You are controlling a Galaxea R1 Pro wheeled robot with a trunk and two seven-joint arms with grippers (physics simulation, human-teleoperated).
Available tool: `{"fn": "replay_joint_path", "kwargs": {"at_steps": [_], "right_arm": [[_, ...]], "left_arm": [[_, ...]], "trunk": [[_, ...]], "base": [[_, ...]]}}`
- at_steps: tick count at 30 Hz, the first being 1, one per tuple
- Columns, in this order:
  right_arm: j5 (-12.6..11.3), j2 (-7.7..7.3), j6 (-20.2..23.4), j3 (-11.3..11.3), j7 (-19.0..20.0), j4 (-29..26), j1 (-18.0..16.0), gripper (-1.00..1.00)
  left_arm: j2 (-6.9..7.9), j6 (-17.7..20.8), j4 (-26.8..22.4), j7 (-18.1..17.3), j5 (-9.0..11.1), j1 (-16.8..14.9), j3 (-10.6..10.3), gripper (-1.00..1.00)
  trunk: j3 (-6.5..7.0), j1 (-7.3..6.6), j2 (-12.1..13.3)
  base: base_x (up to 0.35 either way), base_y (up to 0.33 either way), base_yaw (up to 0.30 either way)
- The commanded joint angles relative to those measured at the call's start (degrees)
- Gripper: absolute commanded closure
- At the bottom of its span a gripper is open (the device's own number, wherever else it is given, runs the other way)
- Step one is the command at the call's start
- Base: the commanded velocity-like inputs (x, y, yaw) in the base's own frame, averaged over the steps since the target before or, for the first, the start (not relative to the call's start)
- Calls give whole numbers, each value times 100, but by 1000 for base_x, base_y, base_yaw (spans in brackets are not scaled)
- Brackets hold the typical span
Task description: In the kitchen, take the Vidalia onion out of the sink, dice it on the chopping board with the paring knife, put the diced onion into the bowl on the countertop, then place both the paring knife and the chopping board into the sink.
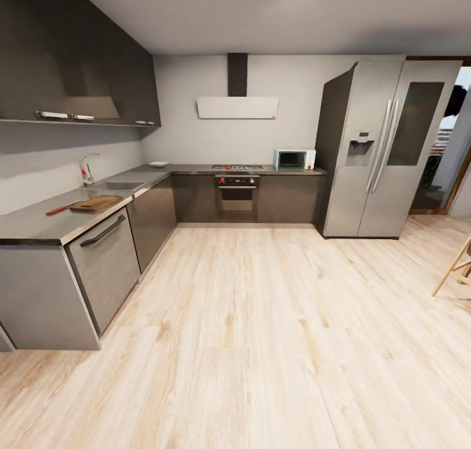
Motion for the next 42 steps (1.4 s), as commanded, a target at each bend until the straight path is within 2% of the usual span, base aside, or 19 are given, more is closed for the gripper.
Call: {"fn": "replay_joint_path", "kwargs": {"at_steps": [1, 6, 13, 17, 22, 26, 28, 31, 34, 36, 42], "right_arm": [[-1, 1, -66, -1, 2, 5, -3, -100], [-12, -2, -301, -5, 8, -2, -2, -100], [-20, 14, -387, -4, 11, -13, -2, -100], [-20, 18, -434, -6, 16, -190, -5, -100], [-7, -1, -789, -2, 16, -582, -3, -100], [5, -27, -1027, -5, -28, -1221, -3, -100], [14, -39, -1075, -10, -246, -2146, -2, -100], [19, -56, -1078, -10, -429, -2725, -3, -100], [38, -97, -1076, -11, -580, -3262, -3, -100], [48, -139, -1075, -7, -622, -3420, -2, -100], [52, -285, -1087, 3, -639, -3529, -2, -100]], "left_arm": [[0, 0, -29, 0, 1, 3, 3, -100], [0, 0, -289, 0, 2, 3, 8, -100], [0, 0, -844, 0, -12, 3, 4, -100], [0, 0, -1214, 0, -13, 1, 3, -100], [0, 0, -1768, 0, -14, 1, 8, -100], [-10, 0, -2380, -6, -2, 1, 5, -100], [-32, -23, -3064, -23, -9, 2, 2, -100], [-34, -245, -3385, -25, -20, 2, -4, -100], [-20, -556, -3532, -26, -28, 0, -2, -100], [-6, -641, -3542, -26, -30, 0, 0, -100], [6, -715, -3447, -25, -31, 0, 1, -100]], "trunk": [[-5, 0, -3], [-5, 0, -3], [-5, 0, -3], [-5, 0, -3], [-5, 0, -3], [-5, 0, -3], [-5, 0, -3], [-5, 0, -3], [-5, 0, -3], [-5, 0, -3], [-5, 0, -3]], "base": [[0, 0, 0], [0, 0, 0], [0, 0, 0], [0, 0, 0], [0, 0, 0], [0, 0, 0], [0, 0, 0], [0, 0, 0], [0, 0, 0], [0, 0, 0], [0, 0, 0]]}}
